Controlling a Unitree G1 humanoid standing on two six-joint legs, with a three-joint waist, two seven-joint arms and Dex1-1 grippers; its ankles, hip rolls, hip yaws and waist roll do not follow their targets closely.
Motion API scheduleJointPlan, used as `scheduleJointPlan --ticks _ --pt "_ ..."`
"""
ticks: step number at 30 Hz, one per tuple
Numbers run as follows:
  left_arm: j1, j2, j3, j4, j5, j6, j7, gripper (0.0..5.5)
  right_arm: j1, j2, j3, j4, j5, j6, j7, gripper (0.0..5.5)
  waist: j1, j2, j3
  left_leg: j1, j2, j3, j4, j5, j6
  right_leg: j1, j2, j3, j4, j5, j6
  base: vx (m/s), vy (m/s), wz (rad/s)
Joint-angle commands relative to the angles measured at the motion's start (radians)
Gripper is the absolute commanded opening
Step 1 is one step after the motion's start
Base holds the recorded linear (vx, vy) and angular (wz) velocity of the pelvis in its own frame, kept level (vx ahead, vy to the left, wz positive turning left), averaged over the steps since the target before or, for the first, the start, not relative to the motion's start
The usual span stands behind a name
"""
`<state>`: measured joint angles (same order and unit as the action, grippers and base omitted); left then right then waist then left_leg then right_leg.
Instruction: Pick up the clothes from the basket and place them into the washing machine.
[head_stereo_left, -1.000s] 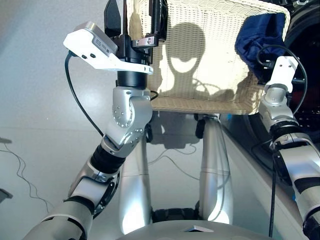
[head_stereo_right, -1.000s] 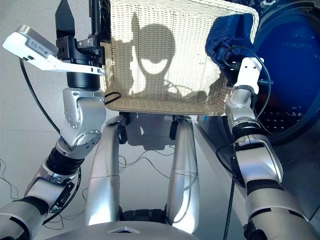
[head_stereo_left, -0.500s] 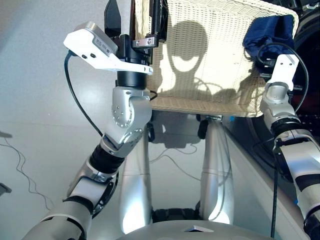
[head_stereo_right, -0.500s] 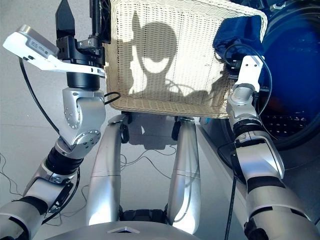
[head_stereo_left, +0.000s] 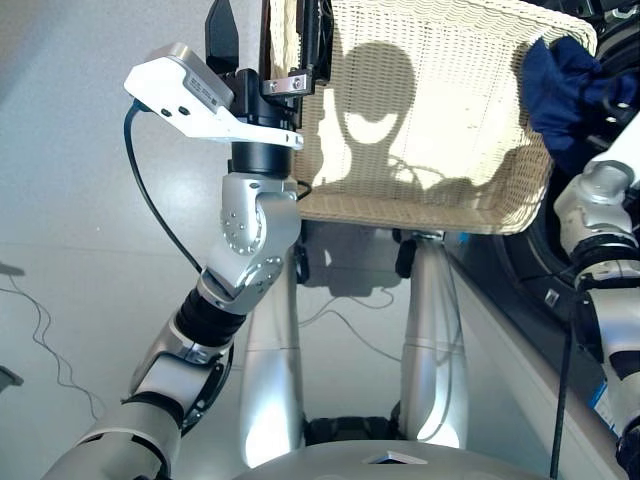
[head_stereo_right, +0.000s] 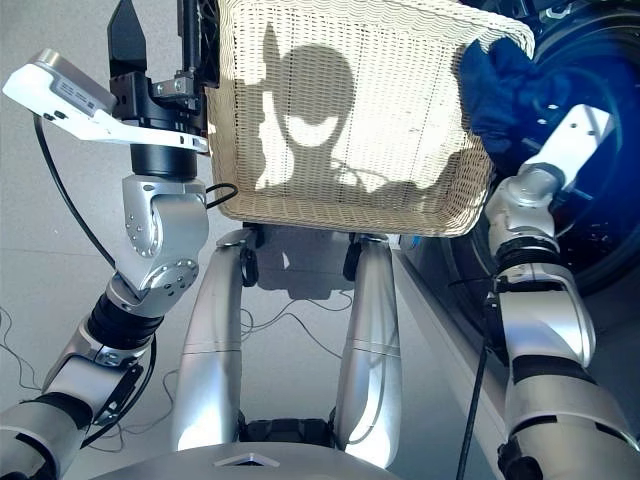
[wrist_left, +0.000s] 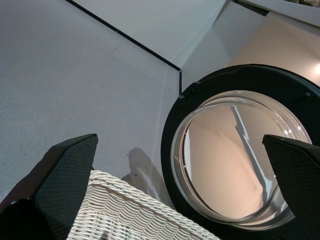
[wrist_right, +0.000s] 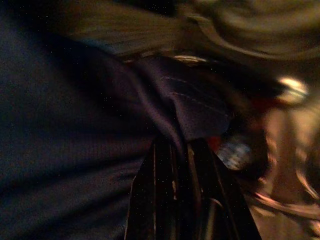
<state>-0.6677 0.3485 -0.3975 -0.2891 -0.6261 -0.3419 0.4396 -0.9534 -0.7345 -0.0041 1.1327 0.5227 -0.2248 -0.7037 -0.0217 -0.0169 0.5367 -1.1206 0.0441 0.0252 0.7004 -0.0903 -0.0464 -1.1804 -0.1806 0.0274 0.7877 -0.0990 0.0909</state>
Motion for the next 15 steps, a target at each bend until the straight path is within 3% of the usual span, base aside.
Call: scheduleJointPlan --ticks 1,9,15 --pt "0.007 0.009 0.013 -0.105 0.035 -0.055 0.004 5.5 0.009 -0.118 -0.059 0.017 0.071 -0.096 -0.118 0.0 0.006 0.022 -0.017 0.017 0.011 0.015 -0.017 -0.012 -0.002 0.027 0.039 0.002 -0.056 0.057 0.022 0.0 0.0 0.0" --pt "-0.002 0.023 0.015 -0.108 0.018 -0.057 0.025 5.5 0.014 -0.169 -0.188 0.086 0.254 -0.161 -0.223 0.0 0.002 0.023 -0.017 0.03 0.009 0.013 -0.008 -0.028 -0.005 0.04 0.04 0.002 -0.043 0.042 0.025 0.0 0.0 0.0" --pt "-0.015 0.028 0.008 -0.101 -0.002 -0.052 0.036 5.5 0.023 -0.171 -0.231 0.163 0.44 -0.188 -0.187 0.0 -0.003 0.015 -0.017 0.027 0.01 0.012 0.003 -0.03 -0.006 0.041 0.041 0.004 -0.037 0.046 0.024 0.0 0.0 0.0"
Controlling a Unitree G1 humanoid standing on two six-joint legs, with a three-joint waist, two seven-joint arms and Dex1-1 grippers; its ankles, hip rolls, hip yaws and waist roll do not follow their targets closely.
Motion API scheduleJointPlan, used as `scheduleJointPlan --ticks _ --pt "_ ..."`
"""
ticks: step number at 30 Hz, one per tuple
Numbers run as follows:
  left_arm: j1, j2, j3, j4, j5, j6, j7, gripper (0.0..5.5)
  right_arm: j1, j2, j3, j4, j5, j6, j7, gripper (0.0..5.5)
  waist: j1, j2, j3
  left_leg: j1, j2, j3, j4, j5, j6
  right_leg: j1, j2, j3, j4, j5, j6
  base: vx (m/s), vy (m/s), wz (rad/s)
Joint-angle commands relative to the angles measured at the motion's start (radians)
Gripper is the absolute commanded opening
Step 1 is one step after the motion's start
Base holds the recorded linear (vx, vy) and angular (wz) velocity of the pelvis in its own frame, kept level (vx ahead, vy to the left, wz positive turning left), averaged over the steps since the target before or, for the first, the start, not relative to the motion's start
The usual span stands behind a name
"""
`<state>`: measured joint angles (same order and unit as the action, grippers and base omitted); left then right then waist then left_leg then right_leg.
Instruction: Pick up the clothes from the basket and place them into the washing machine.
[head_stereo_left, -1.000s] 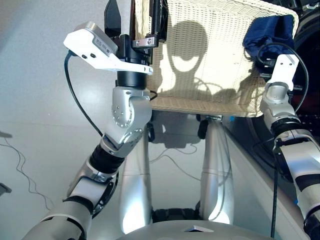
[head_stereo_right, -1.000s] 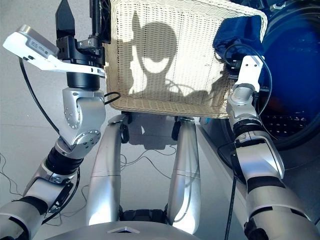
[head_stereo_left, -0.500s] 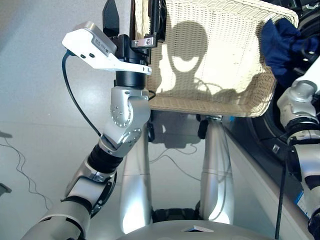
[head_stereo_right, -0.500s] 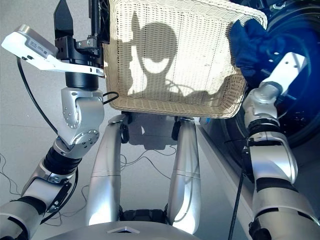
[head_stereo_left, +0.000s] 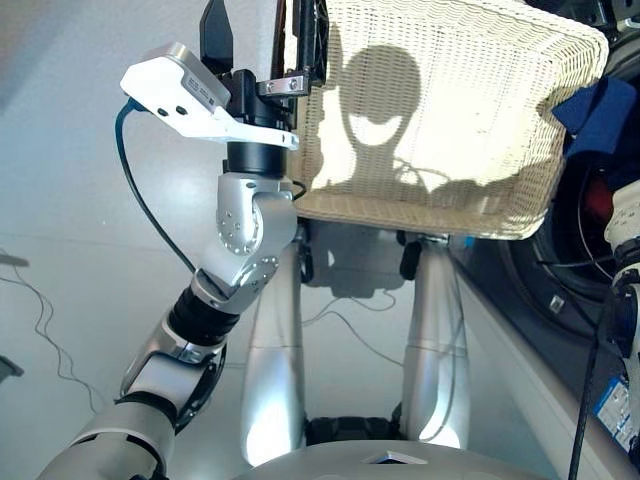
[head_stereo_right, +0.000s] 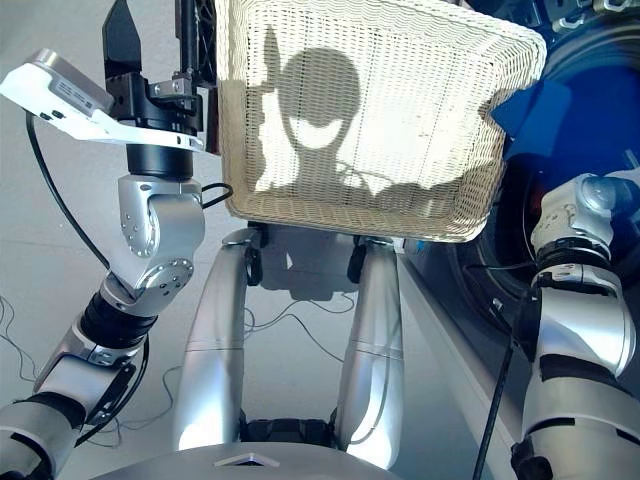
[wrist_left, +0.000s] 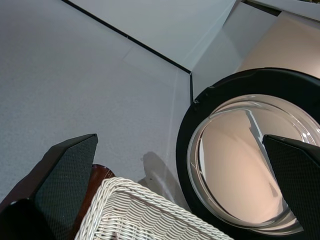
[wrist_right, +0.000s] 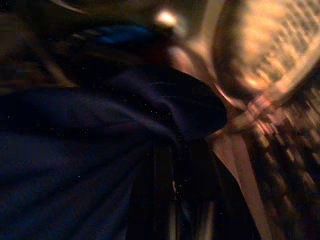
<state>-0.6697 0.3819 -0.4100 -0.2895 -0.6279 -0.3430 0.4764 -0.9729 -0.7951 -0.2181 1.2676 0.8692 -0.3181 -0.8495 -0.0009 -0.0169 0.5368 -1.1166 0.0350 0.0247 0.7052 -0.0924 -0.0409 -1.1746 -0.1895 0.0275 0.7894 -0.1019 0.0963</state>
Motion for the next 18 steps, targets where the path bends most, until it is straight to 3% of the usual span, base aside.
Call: scheduleJointPlan --ticks 1,7,11,17,18 --pt "-0.015 -0.004 0.018 -0.101 -0.003 -0.05 0.001 5.5 0.041 -0.111 -0.019 0.036 0.111 -0.092 -0.042 0.0 -0.023 0.015 -0.017 0.023 0.019 0.013 -0.002 -0.028 -0.011 0.035 0.049 0.004 -0.038 0.049 0.018 0.0 0.0 0.0" --pt "-0.02 0.009 0.012 -0.112 -0.021 -0.047 0.014 5.5 0.037 -0.108 -0.044 0.085 0.211 -0.105 -0.057 0.0 -0.023 0.016 -0.017 0.012 0.02 0.014 0.011 -0.022 -0.01 0.028 0.048 0.004 -0.031 0.057 0.016 0.0 0.0 0.0" --pt "-0.022 0.012 0.013 -0.118 -0.03 -0.046 0.02 5.5 0.04 -0.103 -0.067 0.069 0.251 -0.14 -0.082 0.0 -0.026 0.016 -0.017 0.014 0.019 0.011 0.03 -0.037 -0.012 0.029 0.049 0.005 -0.009 0.04 0.017 0.0 0.0 0.0" --pt "-0.015 0.014 0.013 -0.128 -0.025 -0.047 0.028 5.5 0.089 -0.077 -0.061 -0.004 0.202 -0.124 -0.082 0.0 -0.027 0.011 -0.017 -0.011 0.018 0.012 0.096 -0.047 -0.009 0.001 0.059 0.004 0.06 0.022 0.013 0.0 0.0 0.0" --pt "-0.014 0.012 0.01 -0.125 -0.026 -0.044 0.027 5.5 0.088 -0.068 -0.054 -0.018 0.202 -0.129 -0.074 4.64 -0.027 0.011 -0.017 -0.015 0.017 0.012 0.108 -0.051 -0.009 -0.004 0.059 0.006 0.068 0.02 0.012 0.0 0.0 0.0"
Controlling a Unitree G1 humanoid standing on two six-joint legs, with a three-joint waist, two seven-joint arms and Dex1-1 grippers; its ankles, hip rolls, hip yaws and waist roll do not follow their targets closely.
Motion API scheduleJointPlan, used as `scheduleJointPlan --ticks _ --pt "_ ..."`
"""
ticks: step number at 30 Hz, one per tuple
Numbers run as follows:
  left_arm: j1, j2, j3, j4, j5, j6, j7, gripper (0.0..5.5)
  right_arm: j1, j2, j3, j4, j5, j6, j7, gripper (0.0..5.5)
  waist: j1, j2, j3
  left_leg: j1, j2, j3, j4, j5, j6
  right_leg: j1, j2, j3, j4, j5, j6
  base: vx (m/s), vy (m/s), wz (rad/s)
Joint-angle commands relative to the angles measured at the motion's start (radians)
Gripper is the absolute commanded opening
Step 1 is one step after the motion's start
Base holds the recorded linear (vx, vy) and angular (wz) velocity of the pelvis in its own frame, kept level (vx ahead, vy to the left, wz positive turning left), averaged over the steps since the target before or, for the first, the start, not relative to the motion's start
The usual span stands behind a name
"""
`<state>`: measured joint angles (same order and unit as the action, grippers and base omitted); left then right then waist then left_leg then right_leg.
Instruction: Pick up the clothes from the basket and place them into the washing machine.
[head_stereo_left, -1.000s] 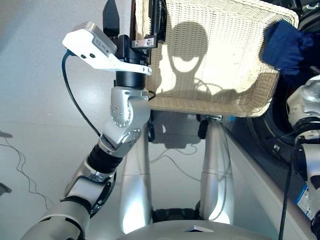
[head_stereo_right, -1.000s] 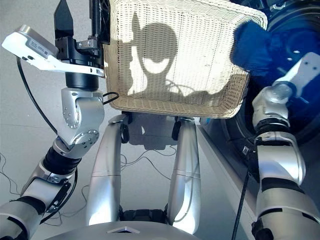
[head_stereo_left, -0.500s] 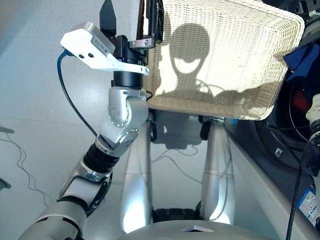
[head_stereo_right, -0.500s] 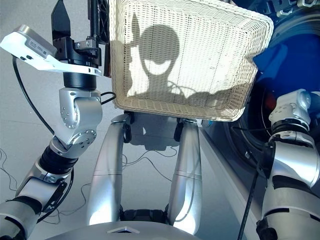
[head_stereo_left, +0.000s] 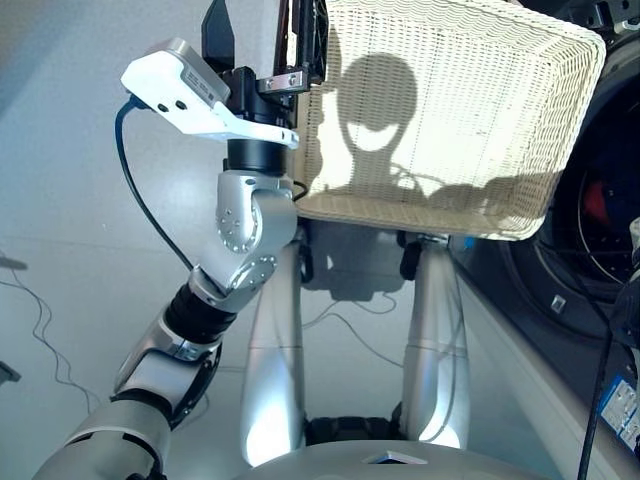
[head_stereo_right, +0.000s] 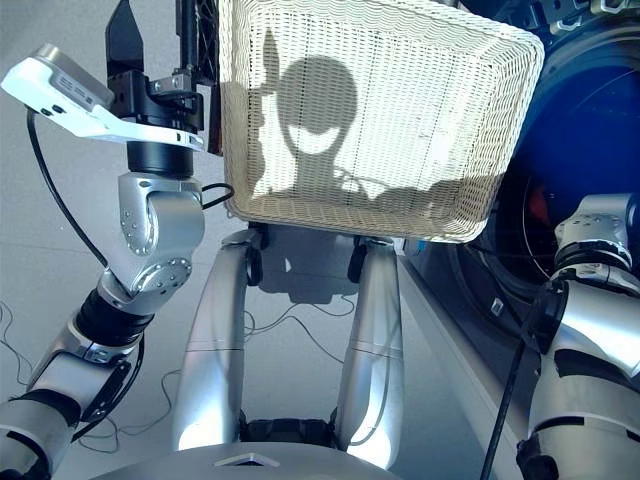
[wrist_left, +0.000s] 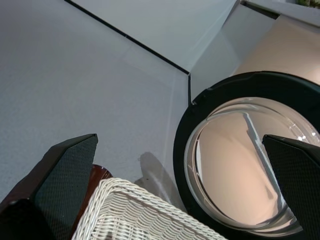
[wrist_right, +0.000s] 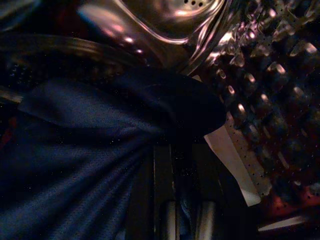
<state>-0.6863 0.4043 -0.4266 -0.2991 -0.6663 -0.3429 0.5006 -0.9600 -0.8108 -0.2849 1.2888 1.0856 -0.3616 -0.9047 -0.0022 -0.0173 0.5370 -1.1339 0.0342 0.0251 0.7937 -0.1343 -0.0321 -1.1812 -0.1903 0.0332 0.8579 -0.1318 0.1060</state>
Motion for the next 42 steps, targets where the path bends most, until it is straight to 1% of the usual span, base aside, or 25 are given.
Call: scheduleJointPlan --ticks 1,6,9,10,11,12,14,15,16,17,18,19,20,22,23,24,27,29,30,32,34,36,38,40,42 --pt "0.004 -0.011 0.026 -0.115 0.012 -0.045 0.004 5.5 0.075 -0.043 0.018 -0.052 -0.021 -0.09 -0.02 5.5 -0.027 0.01 -0.017 0.0 0.017 0.013 0.03 -0.012 -0.018 -0.001 0.062 -0.001 0.008 0.048 0.002 0.0 0.0 0.0" --pt "0.015 -0.021 0.023 -0.112 0.016 -0.043 -0.002 5.5 0.072 0.016 0.065 -0.133 -0.095 -0.085 0.005 5.5 -0.026 0.01 -0.017 0.001 0.022 0.018 0.027 -0.013 -0.016 -0.002 0.063 -0.003 0.009 0.047 0.001 0.0 0.0 0.0" --pt "0.02 -0.025 0.027 -0.109 0.021 -0.043 -0.009 5.5 0.077 0.053 0.099 -0.213 -0.189 -0.08 -0.004 5.5 -0.026 0.01 -0.017 0.01 0.022 0.022 0.012 -0.01 -0.013 0.006 0.064 -0.002 -0.002 0.049 0.0 0.0 0.0 0.0" --pt "0.027 -0.029 0.028 -0.108 0.023 -0.045 -0.013 5.5 0.093 0.076 0.134 -0.272 -0.267 -0.057 0.0 5.5 -0.026 0.01 -0.017 0.02 0.024 0.022 0.009 -0.018 -0.013 0.014 0.066 -0.001 -0.001 0.04 0.0 0.0 0.0 0.0" --pt "0.028 -0.033 0.032 -0.102 0.031 -0.046 -0.017 5.5 0.107 0.108 0.169 -0.331 -0.341 -0.044 0.004 5.5 -0.025 0.009 -0.017 0.024 0.024 0.022 0.004 -0.016 -0.011 0.018 0.067 0.001 -0.006 0.043 -0.001 0.0 0.0 0.0" --pt "0.026 -0.04 0.034 -0.099 0.035 -0.049 -0.018 5.5 0.122 0.137 0.173 -0.379 -0.377 -0.052 0.003 5.5 -0.027 0.009 -0.017 0.028 0.023 0.023 -0.004 -0.013 -0.009 0.021 0.068 0.001 -0.012 0.044 -0.002 0.0 0.0 0.0" --pt "0.025 -0.049 0.039 -0.089 0.052 -0.048 -0.026 5.5 0.156 0.2 0.232 -0.506 -0.492 -0.03 0.034 5.5 -0.028 0.008 -0.017 0.033 0.025 0.024 -0.02 -0.007 -0.006 0.027 0.069 0.002 -0.029 0.05 -0.003 0.0 0.0 0.0" --pt "0.025 -0.059 0.044 -0.074 0.069 -0.046 -0.032 5.5 0.185 0.249 0.253 -0.6 -0.569 -0.039 0.053 5.5 -0.029 0.008 -0.017 0.04 0.026 0.025 -0.035 -0.003 -0.004 0.033 0.07 0.003 -0.042 0.051 -0.004 0.0 0.0 0.0" --pt "0.027 -0.058 0.043 -0.073 0.069 -0.046 -0.033 5.5 0.192 0.253 0.251 -0.609 -0.575 -0.035 0.048 5.5 -0.03 0.007 -0.017 0.044 0.025 0.025 -0.037 -0.002 -0.003 0.036 0.069 0.003 -0.044 0.052 -0.004 0.0 0.0 0.0" --pt "0.032 -0.062 0.055 -0.059 0.074 -0.048 -0.032 5.5 0.216 0.299 0.278 -0.695 -0.646 -0.04 0.059 5.5 -0.028 0.012 -0.017 0.05 0.026 0.029 -0.049 0.0 -0.001 0.041 0.07 0.003 -0.052 0.051 -0.005 0.0 0.0 0.0" --pt "0.04 -0.057 0.064 -0.051 0.082 -0.049 -0.036 5.5 0.246 0.315 0.301 -0.746 -0.72 -0.019 0.069 5.5 -0.027 0.012 -0.017 0.057 0.025 0.031 -0.053 0.001 0.001 0.047 0.069 0.004 -0.058 0.053 -0.004 0.0 0.0 0.0" --pt "0.044 -0.053 0.072 -0.044 0.086 -0.051 -0.041 5.5 0.262 0.324 0.315 -0.777 -0.762 -0.009 0.079 5.5 -0.028 0.013 -0.017 0.063 0.025 0.033 -0.057 0.002 0.002 0.053 0.069 0.004 -0.063 0.054 -0.004 0.0 0.0 0.0" --pt "0.045 -0.053 0.072 -0.044 0.085 -0.051 -0.042 5.5 0.265 0.325 0.315 -0.78 -0.765 -0.007 0.078 5.5 -0.029 0.013 -0.017 0.065 0.025 0.033 -0.058 0.002 0.002 0.055 0.069 0.004 -0.064 0.054 -0.004 0.0 0.0 0.0" --pt "0.052 -0.05 0.088 -0.033 0.1 -0.06 -0.04 5.5 0.301 0.315 0.361 -0.849 -0.898 0.022 0.115 5.5 -0.027 0.015 -0.017 0.07 0.025 0.034 -0.057 0.003 0.005 0.059 0.069 0.006 -0.068 0.057 -0.002 0.0 0.0 0.0" --pt "0.053 -0.05 0.089 -0.033 0.101 -0.06 -0.041 5.5 0.303 0.316 0.361 -0.852 -0.9 0.024 0.114 5.5 -0.028 0.016 -0.017 0.071 0.025 0.034 -0.057 0.003 0.005 0.06 0.068 0.005 -0.068 0.057 -0.002 0.0 0.0 0.0" --pt "0.063 -0.04 0.1 -0.032 0.127 -0.065 -0.043 5.5 0.319 0.268 0.412 -0.909 -1.026 0.037 0.136 5.5 -0.025 0.017 -0.017 0.078 0.025 0.032 -0.058 0.004 0.007 0.067 0.069 0.004 -0.068 0.058 -0.002 0.0 0.0 0.0" --pt "0.073 -0.036 0.106 -0.028 0.14 -0.065 -0.049 5.5 0.334 0.252 0.44 -0.953 -1.056 0.018 0.173 5.5 -0.024 0.018 -0.017 0.091 0.025 0.032 -0.067 0.005 0.009 0.075 0.068 0.006 -0.074 0.059 0.001 0.0 0.0 0.0" --pt "0.089 -0.033 0.108 -0.014 0.149 -0.064 -0.054 5.5 0.356 0.266 0.449 -0.99 -1.041 -0.015 0.208 5.5 -0.022 0.019 -0.017 0.11 0.025 0.035 -0.079 0.008 0.01 0.091 0.065 0.008 -0.082 0.062 0.003 0.0 0.0 0.0" --pt "0.089 -0.033 0.108 -0.014 0.149 -0.064 -0.054 5.5 0.357 0.266 0.449 -0.99 -1.041 -0.015 0.208 5.5 -0.022 0.019 -0.017 0.11 0.025 0.035 -0.079 0.008 0.01 0.092 0.065 0.008 -0.083 0.062 0.003 0.0 0.0 0.0" --pt "0.147 -0.041 0.128 0.004 0.137 -0.068 -0.074 5.5 0.421 0.294 0.47 -1.071 -1.015 -0.049 0.282 5.5 -0.022 0.014 -0.019 0.169 0.026 0.038 -0.112 0.013 0.008 0.145 0.062 0.002 -0.112 0.07 0.006 0.031 0.005 -0.018" --pt "0.198 -0.034 0.137 0.013 0.12 -0.062 -0.11 5.5 0.475 0.292 0.47 -1.107 -0.972 -0.066 0.348 5.5 -0.022 0.01 -0.025 0.222 0.025 0.037 -0.147 0.017 0.005 0.197 0.067 -0.002 -0.144 0.075 0.007 0.078 0.0 -0.059" --pt "0.247 -0.043 0.146 0.054 0.075 -0.067 -0.149 5.5 0.533 0.314 0.46 -1.121 -0.902 -0.089 0.412 5.5 -0.022 0.003 -0.034 0.289 0.026 0.038 -0.189 0.023 0.0 0.267 0.072 -0.011 -0.194 0.084 0.008 0.106 -0.011 -0.108" --pt "0.297 -0.045 0.169 0.112 0.042 -0.058 -0.198 5.5 0.592 0.325 0.458 -1.119 -0.851 -0.097 0.482 5.5 -0.025 -0.008 -0.043 0.367 0.022 0.037 -0.239 0.028 -0.004 0.349 0.075 -0.017 -0.254 0.098 0.012 0.127 -0.022 -0.089" --pt "0.343 -0.04 0.185 0.168 0.065 -0.049 -0.237 5.5 0.649 0.33 0.449 -1.104 -0.826 -0.096 0.543 5.5 -0.025 -0.012 -0.054 0.443 0.018 0.04 -0.287 0.033 -0.006 0.426 0.077 -0.025 -0.31 0.107 0.015 0.13 -0.009 -0.037" --pt "0.372 -0.038 0.189 0.251 0.104 -0.049 -0.269 5.5 0.687 0.34 0.456 -1.053 -0.812 -0.089 0.588 5.5 -0.026 -0.016 -0.062 0.529 0.012 0.04 -0.344 0.049 -0.011 0.517 0.074 -0.03 -0.378 0.128 0.019 0.131 -0.001 -0.029"
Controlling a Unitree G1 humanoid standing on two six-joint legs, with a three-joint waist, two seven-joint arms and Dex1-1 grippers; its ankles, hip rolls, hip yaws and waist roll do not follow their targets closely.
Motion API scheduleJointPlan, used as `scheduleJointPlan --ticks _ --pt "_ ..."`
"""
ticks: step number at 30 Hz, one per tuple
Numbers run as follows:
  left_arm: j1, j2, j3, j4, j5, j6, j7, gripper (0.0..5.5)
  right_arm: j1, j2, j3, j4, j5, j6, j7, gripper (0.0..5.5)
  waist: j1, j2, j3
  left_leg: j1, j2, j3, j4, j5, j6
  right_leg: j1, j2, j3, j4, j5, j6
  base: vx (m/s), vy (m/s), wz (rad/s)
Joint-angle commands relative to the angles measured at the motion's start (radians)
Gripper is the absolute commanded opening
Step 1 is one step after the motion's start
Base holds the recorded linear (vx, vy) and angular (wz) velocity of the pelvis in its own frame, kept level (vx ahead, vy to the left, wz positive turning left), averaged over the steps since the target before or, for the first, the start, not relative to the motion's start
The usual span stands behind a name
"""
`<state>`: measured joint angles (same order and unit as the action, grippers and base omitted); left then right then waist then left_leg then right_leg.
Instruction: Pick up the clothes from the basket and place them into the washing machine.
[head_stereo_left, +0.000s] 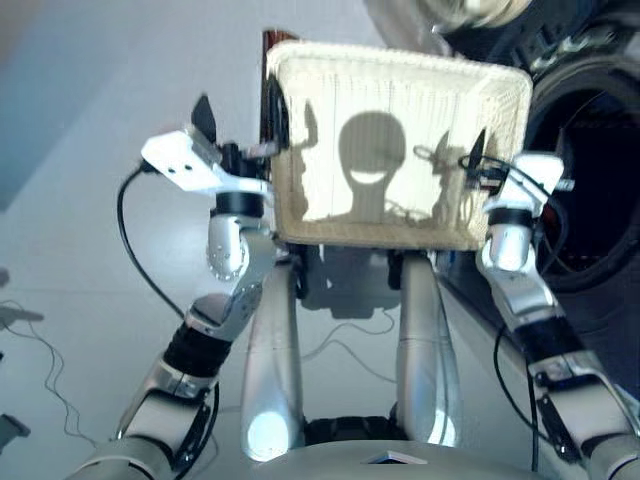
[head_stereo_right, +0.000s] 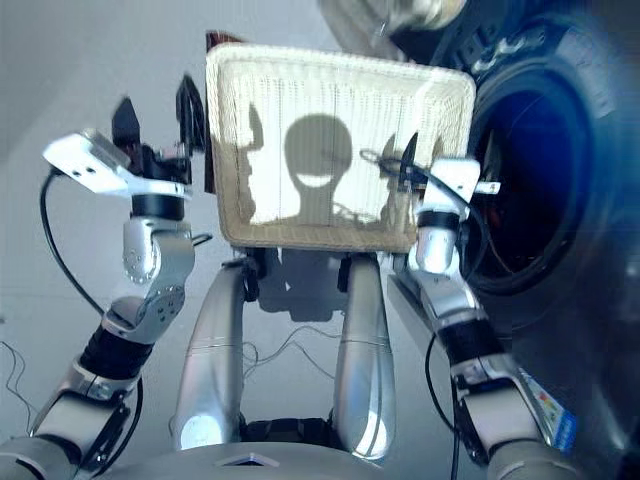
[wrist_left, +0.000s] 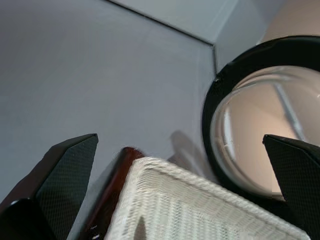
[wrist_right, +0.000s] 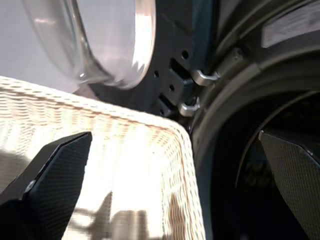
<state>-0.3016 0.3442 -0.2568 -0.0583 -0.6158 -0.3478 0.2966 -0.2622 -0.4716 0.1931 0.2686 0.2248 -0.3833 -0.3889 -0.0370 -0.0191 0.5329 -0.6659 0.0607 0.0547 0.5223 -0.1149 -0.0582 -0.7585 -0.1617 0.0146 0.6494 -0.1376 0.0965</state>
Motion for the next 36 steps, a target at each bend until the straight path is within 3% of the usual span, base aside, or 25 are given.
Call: scheduleJointPlan --ticks 1,7,12,17,18,25,29,36 --pt "0.006 0.017 0.024 0.046 0.063 -0.047 -0.086 5.5 0.009 0.003 -0.013 -0.009 0.047 -0.064 0.093 5.5 0.012 -0.017 -0.063 0.105 -0.017 0.01 -0.092 0.029 0.012 0.141 0.045 -0.014 -0.194 0.134 0.03 0.148 -0.005 -0.014" --pt "0.107 -0.017 0.071 0.374 0.146 -0.05 -0.177 5.5 0.119 0.05 0.011 0.198 0.066 -0.02 0.234 5.5 0.021 -0.029 -0.147 0.369 -0.023 0.029 -0.295 0.084 -0.003 0.414 0.034 -0.036 -0.394 0.188 0.058 0.174 0.02 -0.049" --pt "0.196 -0.05 0.114 0.665 0.2 -0.009 -0.248 5.5 0.218 0.084 0.02 0.394 0.075 0.047 0.356 5.5 0.017 -0.031 -0.236 0.552 -0.024 0.055 -0.46 0.137 -0.024 0.585 0.005 -0.055 -0.555 0.246 0.094 0.145 0.038 -0.044" --pt "0.286 -0.045 0.14 0.829 0.255 0.043 -0.304 5.5 0.287 0.111 0.015 0.525 0.063 0.096 0.425 5.5 0.019 -0.029 -0.317 0.664 -0.021 0.079 -0.566 0.161 -0.026 0.677 -0.007 -0.062 -0.632 0.277 0.109 0.124 0.036 -0.023" --pt "0.313 -0.044 0.158 0.914 0.328 0.046 -0.291 5.5 0.308 0.126 0.027 0.597 0.015 0.121 0.438 5.5 0.022 -0.031 -0.354 0.706 -0.02 0.087 -0.605 0.168 -0.028 0.714 -0.009 -0.067 -0.663 0.288 0.118 0.122 0.028 -0.047" --pt "0.327 -0.077 0.202 1.239 0.439 0.122 -0.306 5.5 0.334 0.201 -0.032 0.86 0.019 0.18 0.445 5.5 0.019 -0.04 -0.446 0.765 -0.013 0.091 -0.61 0.142 -0.026 0.796 -0.008 -0.084 -0.692 0.271 0.113 0.08 0.014 0.0" --pt "0.317 -0.098 0.194 1.323 0.49 0.165 -0.325 5.5 0.309 0.228 -0.084 1.01 0.001 0.23 0.418 5.5 0.017 -0.039 -0.475 0.781 -0.007 0.093 -0.61 0.137 -0.028 0.824 -0.002 -0.092 -0.701 0.258 0.104 0.041 -0.004 0.017" --pt "0.314 -0.11 0.168 1.332 0.531 0.18 -0.354 5.5 0.316 0.246 -0.085 1.017 0.03 0.249 0.444 5.5 0.008 -0.029 -0.495 0.794 0.002 0.101 -0.61 0.135 -0.032 0.836 0.003 -0.091 -0.713 0.25 0.098 0.0 0.0 0.0"
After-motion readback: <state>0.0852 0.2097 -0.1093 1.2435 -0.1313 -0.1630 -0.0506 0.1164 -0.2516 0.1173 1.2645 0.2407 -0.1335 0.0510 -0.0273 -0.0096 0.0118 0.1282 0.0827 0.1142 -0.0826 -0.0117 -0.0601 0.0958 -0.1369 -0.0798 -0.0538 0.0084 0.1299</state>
